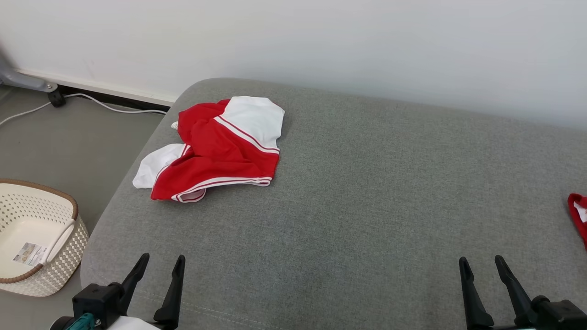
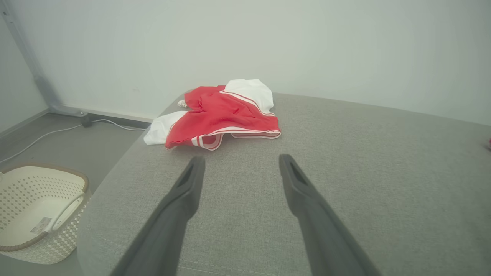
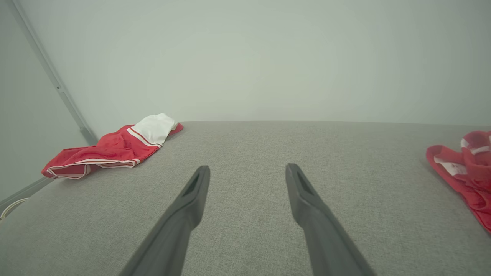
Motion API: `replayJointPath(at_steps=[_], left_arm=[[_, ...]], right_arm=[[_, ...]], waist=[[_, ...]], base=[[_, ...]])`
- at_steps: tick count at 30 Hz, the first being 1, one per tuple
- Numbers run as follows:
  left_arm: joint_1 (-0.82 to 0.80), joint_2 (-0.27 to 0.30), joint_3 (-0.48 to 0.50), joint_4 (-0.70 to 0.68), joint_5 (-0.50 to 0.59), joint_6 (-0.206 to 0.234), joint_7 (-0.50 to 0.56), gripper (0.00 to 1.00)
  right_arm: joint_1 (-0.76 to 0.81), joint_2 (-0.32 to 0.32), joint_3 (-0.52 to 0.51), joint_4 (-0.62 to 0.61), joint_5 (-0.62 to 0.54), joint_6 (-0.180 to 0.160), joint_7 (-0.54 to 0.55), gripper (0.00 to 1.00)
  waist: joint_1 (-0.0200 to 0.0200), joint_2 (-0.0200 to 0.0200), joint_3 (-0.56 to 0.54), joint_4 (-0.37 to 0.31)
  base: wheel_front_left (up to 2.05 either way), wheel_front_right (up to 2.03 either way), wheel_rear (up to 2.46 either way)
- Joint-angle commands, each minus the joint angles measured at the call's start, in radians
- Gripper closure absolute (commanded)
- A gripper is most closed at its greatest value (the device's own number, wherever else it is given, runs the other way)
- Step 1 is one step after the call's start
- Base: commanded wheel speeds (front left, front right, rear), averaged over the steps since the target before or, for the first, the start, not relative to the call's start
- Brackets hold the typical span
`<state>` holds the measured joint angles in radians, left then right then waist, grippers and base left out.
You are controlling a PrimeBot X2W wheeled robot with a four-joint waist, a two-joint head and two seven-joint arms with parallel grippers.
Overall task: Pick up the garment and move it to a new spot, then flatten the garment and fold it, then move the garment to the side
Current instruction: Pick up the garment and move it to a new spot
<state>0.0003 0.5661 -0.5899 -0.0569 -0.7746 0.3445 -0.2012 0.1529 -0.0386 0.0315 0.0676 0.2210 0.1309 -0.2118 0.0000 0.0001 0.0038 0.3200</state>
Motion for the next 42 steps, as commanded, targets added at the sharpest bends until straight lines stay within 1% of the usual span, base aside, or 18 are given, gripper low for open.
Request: replayJointPath(at_steps=[1, 5, 9, 14, 15, 22, 23, 27, 30, 33, 36, 42], left_arm=[[-0.038, 0.033, 0.039, -0.024, 0.011, 0.006, -0.003, 0.00], [-0.044, 0.034, 0.038, -0.021, 0.009, 0.001, -0.002, 0.00], [-0.067, 0.040, 0.039, -0.007, -0.010, -0.030, 0.014, 0.00], [-0.151, 0.052, 0.045, 0.056, -0.064, -0.120, 0.071, 0.00], [-0.197, 0.049, 0.059, 0.101, -0.096, -0.163, 0.084, 0.00], [-0.370, 0.040, 0.101, 0.313, -0.184, -0.310, 0.125, 0.00], [-0.370, 0.040, 0.101, 0.313, -0.184, -0.310, 0.125, 0.00], [-0.471, 0.045, 0.109, 0.443, -0.221, -0.395, 0.170, 0.00], [-0.544, 0.052, 0.117, 0.533, -0.255, -0.441, 0.204, 0.00], [-0.607, 0.068, 0.120, 0.606, -0.280, -0.465, 0.223, 0.00], [-0.661, 0.085, 0.119, 0.659, -0.317, -0.473, 0.247, 0.00], [-0.729, 0.139, 0.083, 0.666, -0.426, -0.475, 0.334, 0.00]], right_arm=[[-0.023, -0.012, 0.021, -0.033, 0.004, 0.000, -0.001, 0.00], [-0.027, -0.012, 0.020, -0.034, 0.004, 0.000, 0.000, 0.00], [-0.035, -0.012, 0.021, -0.040, 0.003, 0.000, 0.004, 0.00], [-0.061, -0.012, 0.030, -0.056, -0.005, 0.000, 0.014, 0.00], [-0.075, -0.012, 0.035, -0.065, -0.014, 0.000, 0.018, 0.00], [-0.136, -0.012, 0.048, -0.094, -0.077, 0.000, 0.038, 0.00], [-0.136, -0.012, 0.048, -0.094, -0.077, 0.000, 0.038, 0.00], [-0.162, -0.012, 0.046, -0.104, -0.083, 0.000, 0.038, 0.00], [-0.179, -0.012, 0.052, -0.106, -0.085, 0.000, 0.033, 0.00], [-0.197, -0.012, 0.057, -0.103, -0.086, 0.000, 0.026, 0.00], [-0.219, -0.012, 0.062, -0.096, -0.087, 0.000, 0.017, 0.00], [-0.262, -0.012, 0.075, -0.084, -0.087, 0.000, -0.003, 0.00]], waist=[[0.0000, -0.0001, 0.002, 0.001], [0.0000, -0.0001, 0.008, 0.003], [0.0000, -0.0001, 0.025, 0.006], [0.0000, -0.0001, 0.071, 0.002], [0.0000, -0.0001, 0.097, -0.006], [0.0000, -0.0001, 0.199, -0.058], [0.0000, -0.0001, 0.199, -0.058], [0.0000, -0.0001, 0.256, -0.087], [0.0000, -0.0001, 0.301, -0.108], [0.0000, -0.0001, 0.342, -0.129], [0.0000, -0.0001, 0.380, -0.150], [0.0000, -0.0001, 0.444, -0.183]], base=[[0.00, 0.00, 0.00], [0.00, 0.00, 0.00], [0.00, 0.00, 0.00], [0.00, 0.00, 0.00], [0.00, 0.00, 0.00], [0.00, 0.00, 0.00], [0.00, 0.00, 0.00], [0.00, 0.00, 0.00], [0.00, 0.00, 0.00], [0.00, 0.00, 0.00], [0.00, 0.00, 0.00], [0.00, 0.00, 0.00]])
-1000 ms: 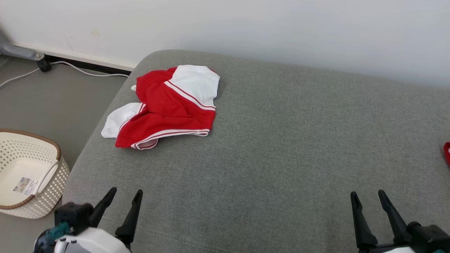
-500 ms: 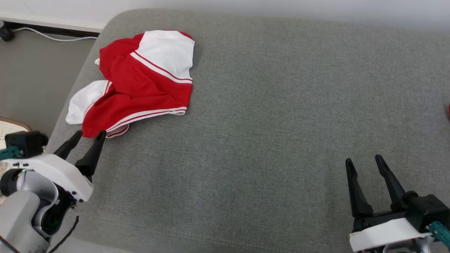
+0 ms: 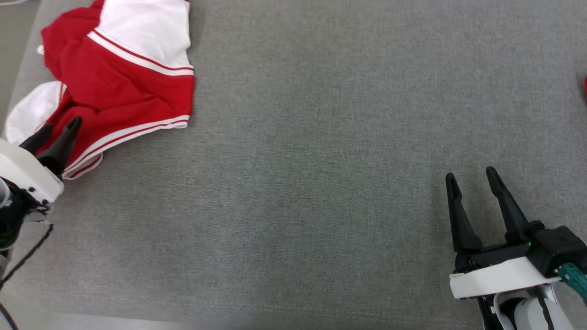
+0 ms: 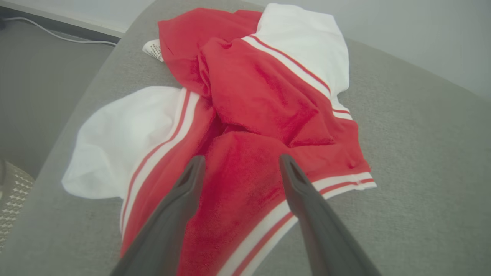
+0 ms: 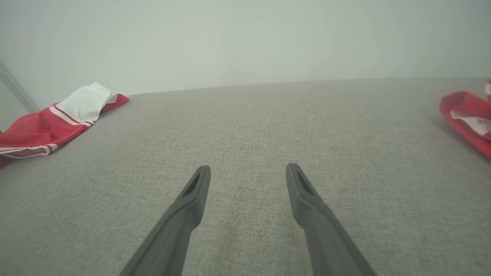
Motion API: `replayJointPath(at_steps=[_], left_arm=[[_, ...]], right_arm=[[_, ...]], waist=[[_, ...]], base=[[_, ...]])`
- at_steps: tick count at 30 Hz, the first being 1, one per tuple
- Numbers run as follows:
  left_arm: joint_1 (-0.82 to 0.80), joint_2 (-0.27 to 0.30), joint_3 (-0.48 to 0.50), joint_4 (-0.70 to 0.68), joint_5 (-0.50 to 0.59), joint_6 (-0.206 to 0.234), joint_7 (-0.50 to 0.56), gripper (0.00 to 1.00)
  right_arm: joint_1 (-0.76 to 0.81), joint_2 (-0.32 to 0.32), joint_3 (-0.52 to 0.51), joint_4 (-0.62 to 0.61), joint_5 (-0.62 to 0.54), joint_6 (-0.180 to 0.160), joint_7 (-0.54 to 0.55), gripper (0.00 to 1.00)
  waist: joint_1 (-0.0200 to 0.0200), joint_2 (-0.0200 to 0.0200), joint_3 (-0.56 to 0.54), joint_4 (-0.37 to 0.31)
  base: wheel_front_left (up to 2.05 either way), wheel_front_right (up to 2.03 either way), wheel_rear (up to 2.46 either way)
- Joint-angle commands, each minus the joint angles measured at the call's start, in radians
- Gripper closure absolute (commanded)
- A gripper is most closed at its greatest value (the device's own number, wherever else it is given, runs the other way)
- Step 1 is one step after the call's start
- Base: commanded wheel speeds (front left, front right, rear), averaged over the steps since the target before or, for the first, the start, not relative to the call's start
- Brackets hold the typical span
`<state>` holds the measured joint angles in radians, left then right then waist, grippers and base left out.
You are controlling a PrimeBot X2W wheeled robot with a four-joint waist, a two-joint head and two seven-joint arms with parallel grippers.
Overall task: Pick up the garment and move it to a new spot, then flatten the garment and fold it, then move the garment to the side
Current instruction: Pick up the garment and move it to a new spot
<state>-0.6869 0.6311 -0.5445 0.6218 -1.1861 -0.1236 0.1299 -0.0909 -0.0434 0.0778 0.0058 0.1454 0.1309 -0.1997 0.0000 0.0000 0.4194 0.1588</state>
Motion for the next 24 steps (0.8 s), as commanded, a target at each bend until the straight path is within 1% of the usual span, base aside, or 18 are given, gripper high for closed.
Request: replayJointPath(at_steps=[1, 6, 11, 16, 17, 18, 19, 24], left_arm=[[-0.049, 0.085, 0.033, -0.013, -0.035, -0.007, 0.020, 0.00], [-0.072, 0.126, 0.005, 0.012, -0.104, -0.007, 0.086, 0.00], [-0.086, 0.137, -0.019, 0.044, -0.163, -0.007, 0.156, 0.00], [-0.095, 0.133, -0.023, 0.070, -0.231, -0.007, 0.219, 0.00], [-0.098, 0.134, -0.023, 0.072, -0.236, -0.007, 0.219, 0.37], [-0.099, 0.132, -0.022, 0.070, -0.247, -0.007, 0.223, 0.85], [-0.099, 0.130, -0.020, 0.067, -0.259, -0.007, 0.227, 1.00], [-0.091, 0.140, -0.019, 0.032, -0.298, -0.007, 0.246, 1.00]], right_arm=[[-0.025, -0.007, 0.030, -0.020, -0.011, 0.000, -0.018, 0.00], [-0.055, -0.007, 0.034, -0.007, 0.005, 0.000, -0.032, 0.00], [-0.074, -0.007, 0.036, 0.003, 0.012, 0.000, -0.043, 0.00], [-0.090, -0.007, 0.041, 0.011, 0.018, 0.000, -0.051, 0.00], [-0.092, -0.007, 0.041, 0.012, 0.019, 0.000, -0.052, 0.00], [-0.094, -0.007, 0.041, 0.013, 0.021, 0.000, -0.053, 0.00], [-0.095, -0.007, 0.040, 0.015, 0.022, 0.000, -0.054, 0.00], [-0.094, -0.007, 0.035, 0.020, 0.028, 0.000, -0.058, 0.00]], waist=[[0.0000, 0.0000, 0.039, -0.027], [0.0000, 0.0000, 0.074, -0.046], [0.0000, 0.0000, 0.095, -0.054], [0.0000, 0.0000, 0.106, -0.061], [0.0000, 0.0000, 0.107, -0.062], [0.0000, 0.0000, 0.108, -0.064], [0.0000, 0.0000, 0.108, -0.064], [0.0000, 0.0000, 0.100, -0.062]], base=[[0.00, 0.00, 0.00], [0.00, 0.00, 0.00], [0.00, 0.00, 0.00], [0.00, 0.00, 0.00], [0.00, 0.00, 0.00], [0.00, 0.00, 0.00], [0.00, 0.00, 0.00], [0.00, 0.00, 0.00]])
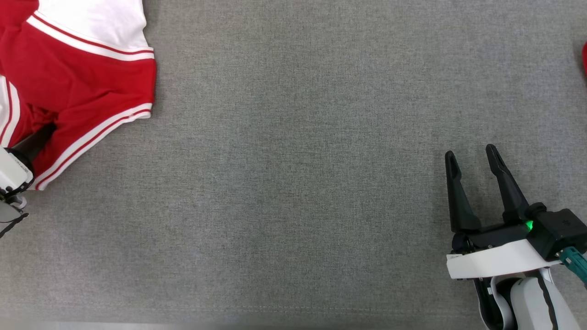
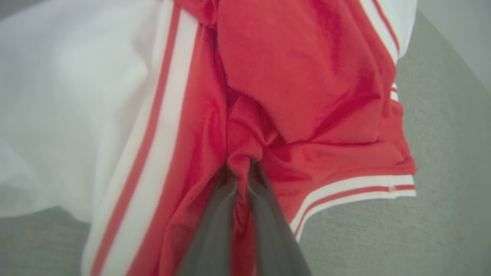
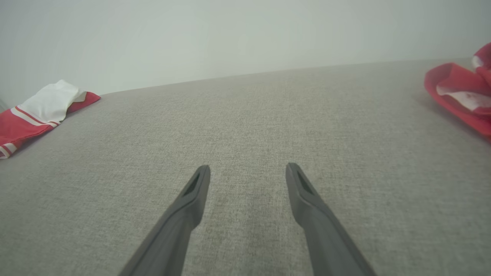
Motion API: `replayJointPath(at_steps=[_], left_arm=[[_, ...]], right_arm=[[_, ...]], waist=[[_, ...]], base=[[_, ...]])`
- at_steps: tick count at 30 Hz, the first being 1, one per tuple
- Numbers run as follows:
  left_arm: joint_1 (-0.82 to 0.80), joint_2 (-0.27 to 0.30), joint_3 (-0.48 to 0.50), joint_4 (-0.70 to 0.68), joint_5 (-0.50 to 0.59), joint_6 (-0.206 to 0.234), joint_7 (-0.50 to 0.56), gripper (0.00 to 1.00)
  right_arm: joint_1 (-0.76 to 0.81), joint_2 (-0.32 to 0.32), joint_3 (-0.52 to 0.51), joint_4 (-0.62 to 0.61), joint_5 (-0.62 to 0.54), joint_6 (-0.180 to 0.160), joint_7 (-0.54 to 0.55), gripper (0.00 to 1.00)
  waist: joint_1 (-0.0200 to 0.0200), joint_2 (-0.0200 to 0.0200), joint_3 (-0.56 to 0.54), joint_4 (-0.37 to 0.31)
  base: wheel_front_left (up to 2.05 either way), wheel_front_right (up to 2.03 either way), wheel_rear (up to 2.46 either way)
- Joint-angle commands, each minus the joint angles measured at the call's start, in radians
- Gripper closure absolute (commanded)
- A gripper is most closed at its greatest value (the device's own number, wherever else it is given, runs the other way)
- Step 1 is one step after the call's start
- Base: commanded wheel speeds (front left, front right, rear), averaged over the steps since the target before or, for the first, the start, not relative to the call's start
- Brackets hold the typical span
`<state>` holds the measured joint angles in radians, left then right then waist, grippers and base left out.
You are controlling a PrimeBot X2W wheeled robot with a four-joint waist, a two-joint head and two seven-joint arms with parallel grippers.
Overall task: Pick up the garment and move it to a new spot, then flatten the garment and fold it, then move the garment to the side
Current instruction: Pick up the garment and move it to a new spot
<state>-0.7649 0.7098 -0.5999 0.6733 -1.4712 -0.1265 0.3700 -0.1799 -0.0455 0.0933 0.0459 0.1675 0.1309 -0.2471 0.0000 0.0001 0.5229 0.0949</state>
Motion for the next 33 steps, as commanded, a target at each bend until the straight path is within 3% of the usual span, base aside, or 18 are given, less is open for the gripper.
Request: replayJointPath(at_steps=[1, 7, 15, 25, 33], left_arm=[[-0.013, 0.062, 0.037, -0.020, -0.013, -0.004, 0.006, 1.00], [0.008, 0.098, 0.025, -0.114, 0.004, -0.004, -0.039, 1.00], [0.100, 0.094, -0.012, -0.281, 0.023, -0.004, -0.177, 1.00], [0.227, 0.013, -0.137, -0.422, 0.083, -0.004, -0.331, 1.00], [0.201, -0.088, -0.268, -0.473, 0.136, -0.004, -0.379, 1.00]], right_arm=[[-0.005, -0.005, 0.020, -0.020, 0.006, 0.000, -0.011, 0.00], [0.003, -0.005, 0.016, -0.012, 0.013, 0.000, -0.013, 0.00], [0.019, -0.005, 0.012, 0.005, 0.022, 0.000, -0.014, 0.00], [0.047, -0.005, -0.003, 0.023, 0.028, 0.000, -0.015, 0.00], [0.055, -0.005, -0.028, 0.027, 0.017, 0.000, -0.007, 0.00]], waist=[[0.0000, -0.0001, -0.003, 0.001], [0.0000, -0.0001, -0.026, 0.016], [0.0000, -0.0001, -0.089, 0.043], [0.0000, -0.0001, -0.173, 0.066], [0.0000, -0.0001, -0.205, 0.067]], base=[[0.00, 0.00, 0.00], [0.00, 0.00, 0.00], [0.00, 0.00, 0.00], [0.00, 0.00, 0.00], [0.00, 0.00, 0.00]])
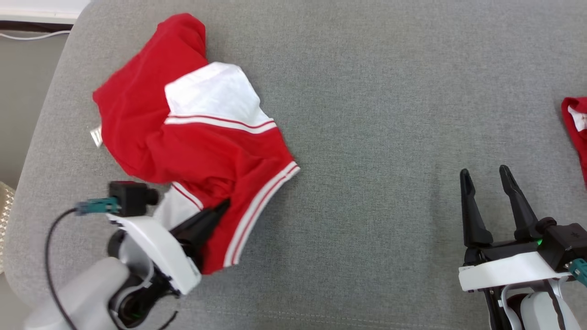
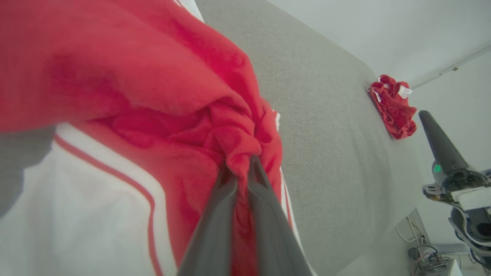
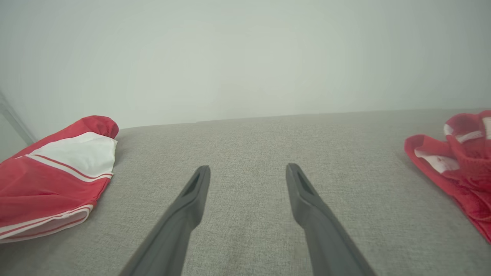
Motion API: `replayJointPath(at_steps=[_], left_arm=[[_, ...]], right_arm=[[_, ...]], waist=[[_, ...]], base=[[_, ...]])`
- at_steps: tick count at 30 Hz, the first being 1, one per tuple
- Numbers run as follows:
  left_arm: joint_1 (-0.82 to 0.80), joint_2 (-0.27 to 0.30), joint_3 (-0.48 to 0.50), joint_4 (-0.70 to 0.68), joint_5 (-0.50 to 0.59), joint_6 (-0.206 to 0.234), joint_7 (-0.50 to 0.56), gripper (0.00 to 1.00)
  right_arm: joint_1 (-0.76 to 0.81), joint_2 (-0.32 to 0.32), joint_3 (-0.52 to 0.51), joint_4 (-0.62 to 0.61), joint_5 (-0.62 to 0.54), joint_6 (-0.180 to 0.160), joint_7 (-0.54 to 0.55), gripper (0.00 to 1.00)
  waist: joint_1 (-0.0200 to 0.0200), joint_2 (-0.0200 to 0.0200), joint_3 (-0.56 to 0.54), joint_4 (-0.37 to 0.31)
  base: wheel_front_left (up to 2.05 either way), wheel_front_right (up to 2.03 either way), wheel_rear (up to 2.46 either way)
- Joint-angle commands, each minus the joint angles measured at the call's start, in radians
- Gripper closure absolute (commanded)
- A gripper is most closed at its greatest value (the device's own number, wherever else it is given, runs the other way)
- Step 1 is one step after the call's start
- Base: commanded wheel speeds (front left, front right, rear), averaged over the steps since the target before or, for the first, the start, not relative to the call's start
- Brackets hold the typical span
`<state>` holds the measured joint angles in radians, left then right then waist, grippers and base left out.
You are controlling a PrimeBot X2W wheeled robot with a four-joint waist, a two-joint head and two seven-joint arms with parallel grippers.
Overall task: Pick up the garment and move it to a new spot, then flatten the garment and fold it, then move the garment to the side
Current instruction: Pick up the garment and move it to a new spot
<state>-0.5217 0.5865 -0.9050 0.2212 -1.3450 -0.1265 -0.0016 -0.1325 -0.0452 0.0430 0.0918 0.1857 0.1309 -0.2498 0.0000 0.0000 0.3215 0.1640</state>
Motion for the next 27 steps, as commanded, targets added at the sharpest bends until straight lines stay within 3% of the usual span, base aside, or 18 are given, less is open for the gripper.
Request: replayJointPath(at_steps=[1, 10, 27], left_arm=[[-0.050, 0.020, 0.017, -0.022, 0.019, -0.004, -0.010, 1.00], [-0.185, -0.148, -0.151, 0.008, 0.057, -0.004, -0.038, 1.00], [-0.411, -0.329, -0.346, 0.097, 0.024, -0.004, -0.107, 1.00]], right_arm=[[0.008, -0.005, 0.018, -0.019, -0.004, 0.000, -0.003, 0.00], [0.008, -0.005, -0.019, -0.040, -0.021, 0.000, 0.018, 0.00], [0.033, -0.005, -0.038, -0.079, -0.024, 0.000, 0.040, 0.00]], waist=[[0.0000, 0.0000, -0.007, -0.005], [0.0000, 0.0000, -0.022, -0.045], [0.0000, 0.0000, -0.013, -0.194]], base=[[0.00, 0.00, 0.00], [0.00, 0.00, 0.00], [0.00, 0.00, 0.00]])
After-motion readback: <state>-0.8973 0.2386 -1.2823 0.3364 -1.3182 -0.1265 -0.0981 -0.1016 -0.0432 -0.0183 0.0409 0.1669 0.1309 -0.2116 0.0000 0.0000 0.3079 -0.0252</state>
